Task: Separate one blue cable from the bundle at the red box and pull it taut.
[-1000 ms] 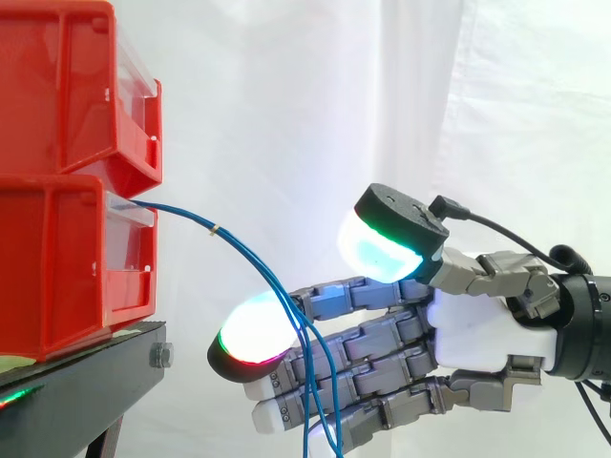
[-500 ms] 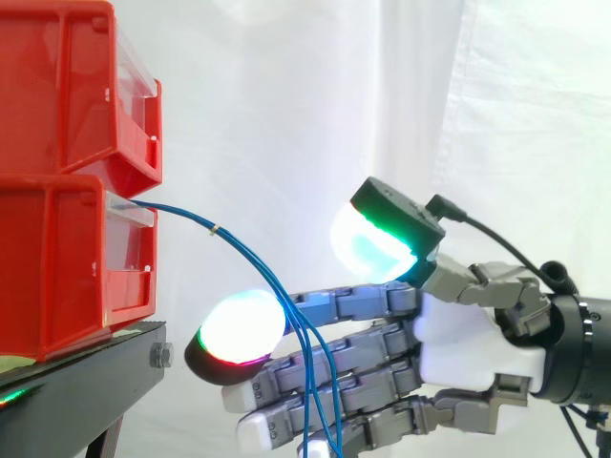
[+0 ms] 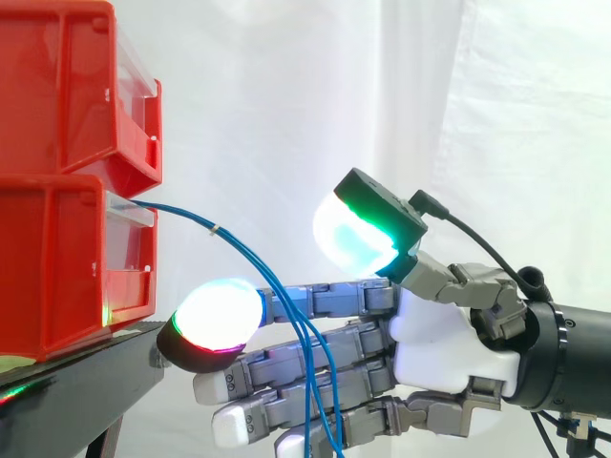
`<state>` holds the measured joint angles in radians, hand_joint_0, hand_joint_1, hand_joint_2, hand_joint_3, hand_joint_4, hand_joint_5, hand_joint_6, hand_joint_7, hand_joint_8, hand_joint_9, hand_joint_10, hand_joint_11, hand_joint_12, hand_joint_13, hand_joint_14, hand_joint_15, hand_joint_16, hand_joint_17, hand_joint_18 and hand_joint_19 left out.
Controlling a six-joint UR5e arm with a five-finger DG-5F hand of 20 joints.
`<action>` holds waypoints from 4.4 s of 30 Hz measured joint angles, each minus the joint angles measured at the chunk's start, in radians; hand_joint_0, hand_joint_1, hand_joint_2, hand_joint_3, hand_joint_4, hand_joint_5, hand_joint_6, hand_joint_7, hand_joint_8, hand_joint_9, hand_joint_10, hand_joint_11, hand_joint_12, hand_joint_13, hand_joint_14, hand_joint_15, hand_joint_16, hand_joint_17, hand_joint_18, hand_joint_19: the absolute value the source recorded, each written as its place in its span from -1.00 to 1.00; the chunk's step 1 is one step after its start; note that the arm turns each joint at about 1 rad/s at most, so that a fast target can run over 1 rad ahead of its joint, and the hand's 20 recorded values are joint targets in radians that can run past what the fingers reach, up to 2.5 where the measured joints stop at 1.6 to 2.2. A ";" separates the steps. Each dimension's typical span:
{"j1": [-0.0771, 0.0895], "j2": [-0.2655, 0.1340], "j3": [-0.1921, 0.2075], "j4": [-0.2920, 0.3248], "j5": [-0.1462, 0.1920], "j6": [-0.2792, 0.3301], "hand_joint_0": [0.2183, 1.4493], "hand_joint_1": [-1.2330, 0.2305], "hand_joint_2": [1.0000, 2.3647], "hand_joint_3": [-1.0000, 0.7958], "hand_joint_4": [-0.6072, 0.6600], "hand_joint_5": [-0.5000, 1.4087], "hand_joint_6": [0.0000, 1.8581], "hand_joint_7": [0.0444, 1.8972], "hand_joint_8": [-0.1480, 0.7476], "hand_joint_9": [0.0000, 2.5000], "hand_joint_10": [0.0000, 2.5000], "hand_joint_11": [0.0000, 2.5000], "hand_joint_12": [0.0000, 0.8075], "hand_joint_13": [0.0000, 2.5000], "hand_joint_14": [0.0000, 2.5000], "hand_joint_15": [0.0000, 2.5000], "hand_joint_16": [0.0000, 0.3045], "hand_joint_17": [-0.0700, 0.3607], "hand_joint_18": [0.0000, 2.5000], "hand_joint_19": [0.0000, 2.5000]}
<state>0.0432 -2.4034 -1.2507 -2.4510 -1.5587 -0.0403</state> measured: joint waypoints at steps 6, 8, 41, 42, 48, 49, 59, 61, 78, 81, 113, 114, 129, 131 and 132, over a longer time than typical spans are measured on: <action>-0.007 0.000 0.001 0.002 -0.030 0.061 -0.41 -0.13 -1.00 -0.42 0.37 -0.72 -0.46 -0.24 0.13 -0.63 -0.99 -0.73 0.01 -0.51 -0.99 -0.71 -0.65 -0.11 -0.42 -0.51; -0.007 0.000 0.001 0.004 -0.033 0.071 -0.41 -0.13 -1.00 -0.41 0.37 -0.71 -0.46 -0.24 0.13 -0.62 -0.99 -0.73 0.01 -0.50 -0.99 -0.70 -0.65 -0.11 -0.42 -0.51; -0.028 -0.001 0.016 0.047 -0.077 0.139 -0.35 -0.15 -0.99 -0.33 0.45 -0.68 -0.46 -0.13 0.14 -0.57 -0.99 -0.71 0.01 -0.48 -0.99 -0.69 -0.65 -0.12 -0.40 -0.49; -0.029 -0.001 0.016 0.048 -0.078 0.137 -0.36 -0.15 -0.99 -0.34 0.47 -0.67 -0.46 -0.12 0.14 -0.57 -0.99 -0.70 0.01 -0.48 -0.99 -0.69 -0.65 -0.11 -0.39 -0.49; -0.027 -0.002 0.017 0.051 -0.080 0.128 -0.37 -0.16 -0.99 -0.35 0.48 -0.67 -0.46 -0.06 0.15 -0.56 -0.99 -0.69 0.01 -0.48 -0.99 -0.68 -0.65 -0.11 -0.39 -0.50; -0.027 -0.002 0.017 0.051 -0.080 0.127 -0.38 -0.16 -0.99 -0.35 0.48 -0.66 -0.46 -0.06 0.15 -0.56 -0.99 -0.69 0.01 -0.48 -0.99 -0.68 -0.65 -0.11 -0.39 -0.50; -0.029 -0.033 0.027 0.039 -0.078 0.126 -0.38 -0.16 -0.99 -0.35 0.48 -0.65 -0.46 0.01 0.16 -0.55 -0.99 -0.68 0.02 -0.47 -0.99 -0.68 -0.65 -0.12 -0.39 -0.50; -0.027 -0.036 0.032 0.036 -0.077 0.119 -0.38 -0.16 -0.99 -0.35 0.47 -0.65 -0.46 0.02 0.15 -0.55 -0.99 -0.68 0.02 -0.47 -0.99 -0.68 -0.65 -0.12 -0.39 -0.50; -0.033 -0.039 0.072 0.010 -0.089 0.073 -0.35 -0.15 -0.98 -0.31 0.43 -0.64 -0.46 0.14 0.16 -0.53 -0.99 -0.66 0.02 -0.46 -0.99 -0.68 -0.65 -0.12 -0.39 -0.49; -0.033 -0.039 0.072 0.010 -0.089 0.069 -0.31 -0.17 -0.98 -0.22 0.41 -0.63 -0.46 0.16 0.16 -0.53 -0.99 -0.66 0.01 -0.46 -0.99 -0.68 -0.65 -0.12 -0.39 -0.49; -0.035 -0.040 0.091 -0.026 -0.065 -0.030 -0.38 -0.14 -0.99 -0.35 0.37 -0.62 -0.46 0.23 0.18 -0.49 -0.99 -0.63 0.01 -0.44 -0.99 -0.67 -0.65 -0.11 -0.37 -0.49; -0.035 -0.040 0.094 -0.033 -0.064 -0.031 -0.38 -0.14 -0.99 -0.34 0.38 -0.62 -0.46 0.23 0.18 -0.49 -0.99 -0.63 0.01 -0.44 -0.99 -0.67 -0.65 -0.11 -0.37 -0.49; -0.022 -0.039 0.131 -0.087 -0.061 -0.038 -0.36 -0.16 -0.99 -0.32 0.38 -0.62 -0.46 0.26 0.18 -0.48 -0.99 -0.62 0.01 -0.43 -0.99 -0.66 -0.65 -0.12 -0.36 -0.48; -0.021 -0.039 0.132 -0.089 -0.061 -0.037 -0.36 -0.16 -0.99 -0.30 0.37 -0.62 -0.46 0.26 0.18 -0.48 -0.99 -0.61 0.00 -0.43 -0.99 -0.66 -0.65 -0.12 -0.36 -0.48; -0.021 -0.039 0.132 -0.089 -0.061 -0.037 -0.35 -0.16 -0.98 -0.29 0.37 -0.62 -0.46 0.25 0.18 -0.48 -0.99 -0.61 0.01 -0.43 -0.99 -0.66 -0.65 -0.12 -0.36 -0.48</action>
<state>0.0227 -2.4421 -1.1187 -2.5405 -1.6200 -0.0772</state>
